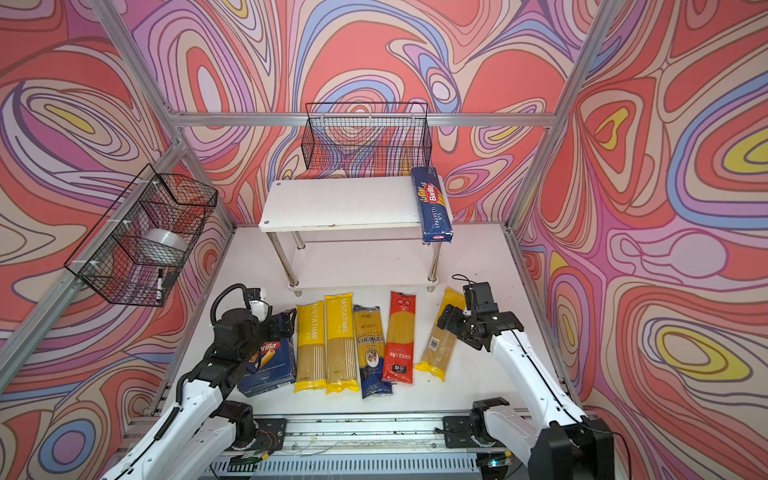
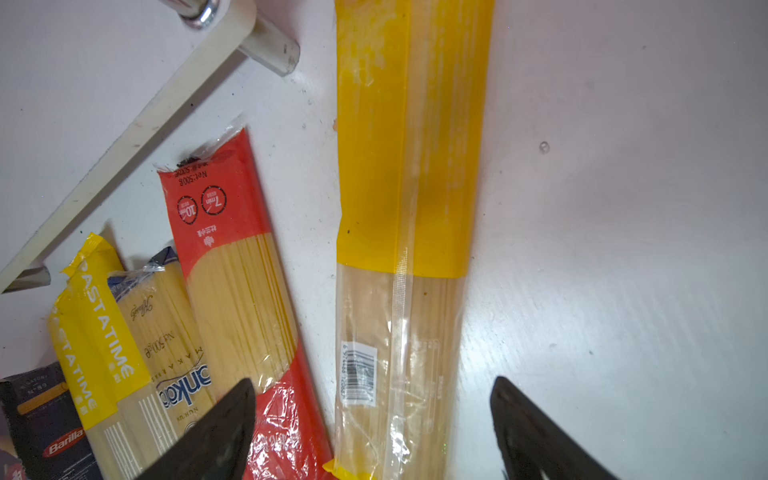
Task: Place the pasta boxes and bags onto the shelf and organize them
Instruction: 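Lower the open right gripper around the yellow-topped spaghetti bag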
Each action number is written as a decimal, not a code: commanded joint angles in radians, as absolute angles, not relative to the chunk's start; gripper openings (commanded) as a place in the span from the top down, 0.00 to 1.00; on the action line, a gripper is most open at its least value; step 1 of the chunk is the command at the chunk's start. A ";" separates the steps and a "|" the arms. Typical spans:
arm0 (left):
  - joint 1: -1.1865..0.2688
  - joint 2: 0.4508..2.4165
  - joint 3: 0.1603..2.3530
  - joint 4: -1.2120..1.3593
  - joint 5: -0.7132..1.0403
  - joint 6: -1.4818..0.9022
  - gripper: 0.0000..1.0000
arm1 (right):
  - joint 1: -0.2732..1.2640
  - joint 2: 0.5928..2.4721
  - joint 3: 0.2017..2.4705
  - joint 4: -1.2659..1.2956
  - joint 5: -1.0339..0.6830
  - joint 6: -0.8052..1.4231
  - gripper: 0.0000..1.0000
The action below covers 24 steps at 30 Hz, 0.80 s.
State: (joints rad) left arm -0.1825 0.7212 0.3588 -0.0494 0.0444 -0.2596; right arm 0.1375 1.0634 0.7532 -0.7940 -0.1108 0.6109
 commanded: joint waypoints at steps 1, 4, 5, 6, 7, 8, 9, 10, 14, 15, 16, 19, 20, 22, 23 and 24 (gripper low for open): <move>-0.183 0.713 0.357 -0.058 0.059 -0.260 0.00 | 0.174 1.090 0.776 -0.891 -0.037 0.641 0.07; -0.184 0.713 0.355 -0.052 0.092 -0.247 0.00 | 0.179 1.098 0.772 -0.901 -0.037 0.660 0.05; -0.184 0.713 0.353 -0.050 0.095 -0.246 0.00 | 0.179 1.108 0.777 -0.910 -0.038 0.660 0.03; -0.184 0.712 0.354 -0.050 0.095 -0.247 0.00 | 0.179 1.122 0.784 -0.918 -0.042 0.657 0.03; -0.184 0.713 0.356 -0.051 0.092 -0.247 0.00 | 0.183 1.142 0.793 -0.924 -0.052 0.655 0.02; -0.184 0.712 0.355 -0.052 0.088 -0.248 0.00 | 0.186 1.157 0.797 -0.926 -0.059 0.649 0.02; -0.183 0.712 0.355 -0.052 0.085 -0.250 0.00 | 0.191 1.172 0.799 -0.928 -0.056 0.647 0.02; -0.183 0.713 0.356 -0.052 0.082 -0.251 0.00 | 0.198 1.193 0.801 -0.925 -0.049 0.647 0.02; -0.184 0.715 0.357 -0.062 0.034 -0.270 0.00 | 0.232 1.223 0.782 -0.849 -0.065 0.670 0.02; -0.184 0.716 0.359 -0.065 0.037 -0.269 0.00 | 0.240 1.224 0.774 -0.829 -0.060 0.680 0.02; -0.184 0.715 0.358 -0.064 0.042 -0.267 0.00 | 0.246 1.226 0.767 -0.814 -0.047 0.686 0.01; -0.183 0.712 0.356 -0.056 0.069 -0.257 0.00 | 0.265 1.236 0.743 -0.776 -0.017 0.695 0.02; -0.184 0.713 0.356 -0.055 0.078 -0.253 0.00 | 0.267 1.240 0.734 -0.763 -0.014 0.699 0.02; -0.183 0.713 0.355 -0.050 0.089 -0.249 0.00 | 0.268 1.254 0.713 -0.735 -0.011 0.701 0.02; -0.183 0.713 0.355 -0.051 0.089 -0.249 0.00 | 0.270 1.261 0.705 -0.726 -0.007 0.702 0.02; -0.183 0.713 0.354 -0.049 0.091 -0.247 0.00 | 0.270 1.269 0.696 -0.715 -0.002 0.701 0.02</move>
State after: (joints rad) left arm -0.1825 0.7212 0.3588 -0.0490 0.0753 -0.2577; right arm 0.2638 1.2472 0.7250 -0.7696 -0.0372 0.6861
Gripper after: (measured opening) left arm 0.999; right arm 0.985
